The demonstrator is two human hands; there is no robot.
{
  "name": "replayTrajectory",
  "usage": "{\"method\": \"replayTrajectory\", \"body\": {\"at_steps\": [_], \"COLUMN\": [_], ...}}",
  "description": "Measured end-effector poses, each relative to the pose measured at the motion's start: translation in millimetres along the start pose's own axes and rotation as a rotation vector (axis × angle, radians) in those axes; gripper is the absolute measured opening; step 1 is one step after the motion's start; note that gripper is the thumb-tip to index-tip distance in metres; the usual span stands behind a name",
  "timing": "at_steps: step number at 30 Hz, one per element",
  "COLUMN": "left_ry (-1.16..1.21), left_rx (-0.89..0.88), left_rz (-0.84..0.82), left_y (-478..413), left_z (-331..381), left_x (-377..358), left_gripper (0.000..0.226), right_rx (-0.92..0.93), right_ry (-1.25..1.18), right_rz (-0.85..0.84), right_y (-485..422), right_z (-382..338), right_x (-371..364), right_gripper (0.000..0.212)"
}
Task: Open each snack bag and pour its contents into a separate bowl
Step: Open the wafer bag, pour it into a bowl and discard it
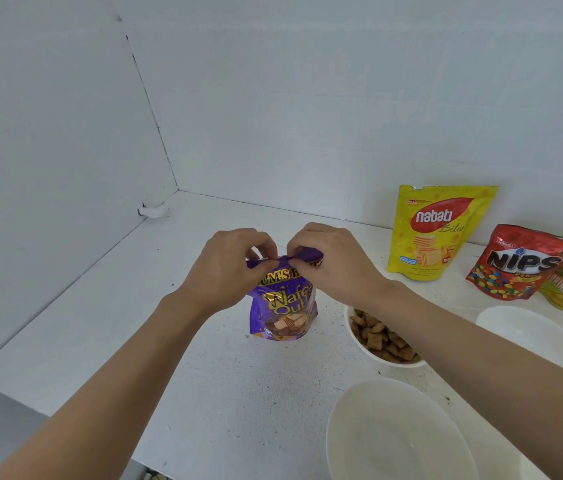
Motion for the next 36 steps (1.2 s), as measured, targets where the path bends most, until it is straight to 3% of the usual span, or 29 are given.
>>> {"method": "replayTrajectory", "body": {"at_steps": [7, 16, 21, 25, 29, 36], "left_ry": [0.069, 0.232, 0.365, 0.539, 0.502, 0.268], "left_rx": [0.079, 0.226, 0.339, 0.451, 0.386, 0.249], "left_rz": [-0.112, -0.139, -0.213, -0.328, -0.456, -0.345], "left_y": [-8.0, -6.0, -5.6, -2.3, -1.8, -8.5], "left_z": [-5.2, -18.4, -24.3, -30.4, -25.8, -12.4], "left_x": [-4.8, 2.0, -2.4, -9.9, -16.2, -9.5], "left_gripper": [0.007, 0.011, 0.004, 0.023, 0.012, 0.009], "right_rx": [-0.038, 0.091, 0.098, 0.15, 0.184, 0.226], "right_ry": [0.025, 0.023, 0.042, 0.127, 0.102, 0.111], "right_rz": [-0.132, 0.051, -0.033, -0.022, -0.063, -0.155], "right_y": [-7.8, 3.4, -5.2, -4.8, 0.1, 0.6], "right_z": [-0.9, -3.2, -4.6, -11.5, -16.1, -25.3], "right_x": [-17.3, -6.3, -13.8, -12.6, -18.3, -20.4], "right_gripper": [0.014, 0.011, 0.005, 0.007, 0.008, 0.011]}}
Point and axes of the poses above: each hand's wrist, its own y-axis away from the middle knuckle, its own x-axis out of the back of the hand, z = x × y, the point moved 9 cm from there along -y, towards the middle knuckle, and after that the axes turned 6 degrees about -x, right-handed, at the moved point
